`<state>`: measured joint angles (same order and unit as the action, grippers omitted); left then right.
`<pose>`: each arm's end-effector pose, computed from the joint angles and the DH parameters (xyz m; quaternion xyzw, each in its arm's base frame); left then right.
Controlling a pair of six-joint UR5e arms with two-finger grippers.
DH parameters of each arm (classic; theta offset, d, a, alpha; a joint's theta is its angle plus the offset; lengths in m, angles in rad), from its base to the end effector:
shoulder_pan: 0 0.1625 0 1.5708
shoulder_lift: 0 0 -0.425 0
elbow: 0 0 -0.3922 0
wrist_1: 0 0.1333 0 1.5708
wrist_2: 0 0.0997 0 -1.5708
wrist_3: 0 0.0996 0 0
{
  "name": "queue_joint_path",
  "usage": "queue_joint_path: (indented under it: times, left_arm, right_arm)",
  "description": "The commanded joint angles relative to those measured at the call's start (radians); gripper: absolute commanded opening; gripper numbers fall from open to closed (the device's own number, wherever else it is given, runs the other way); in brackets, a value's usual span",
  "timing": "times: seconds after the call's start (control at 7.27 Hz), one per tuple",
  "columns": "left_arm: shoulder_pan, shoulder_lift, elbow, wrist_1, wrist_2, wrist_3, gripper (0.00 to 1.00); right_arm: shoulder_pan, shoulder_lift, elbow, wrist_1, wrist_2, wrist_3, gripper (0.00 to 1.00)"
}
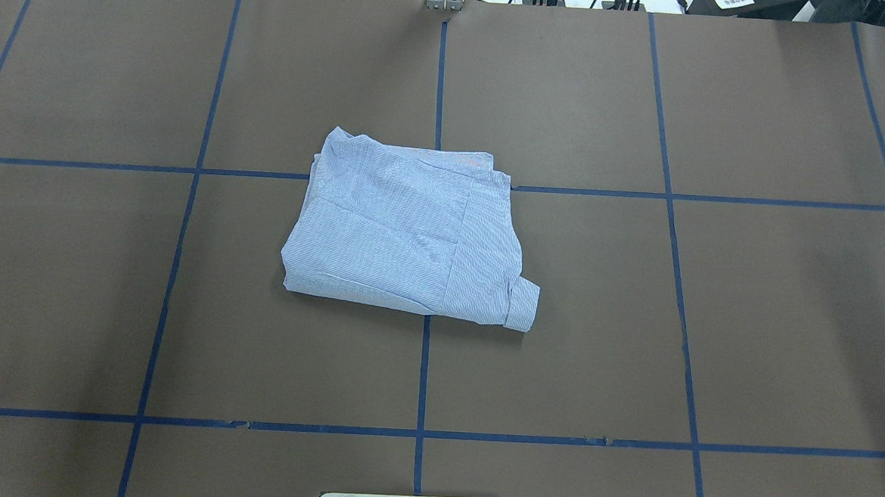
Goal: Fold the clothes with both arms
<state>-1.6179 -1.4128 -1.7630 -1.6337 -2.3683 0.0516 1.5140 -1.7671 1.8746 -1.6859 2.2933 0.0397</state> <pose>-0.0823 -0.4277 0.6284 0.0638 0.3851 0.0209 0.9204 0.0443 -0.4093 0.6127 -0.0206 -0.3529 -0.0067 0.9354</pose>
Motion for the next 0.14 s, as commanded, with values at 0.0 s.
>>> queue_joint_path:
  times: [0.0]
  left_arm:
    - [0.001,0.000,-0.003,0.000,-0.002,0.001,1.00]
  right_arm:
    - [0.000,0.000,-0.002,-0.001,0.000,0.000,1.00]
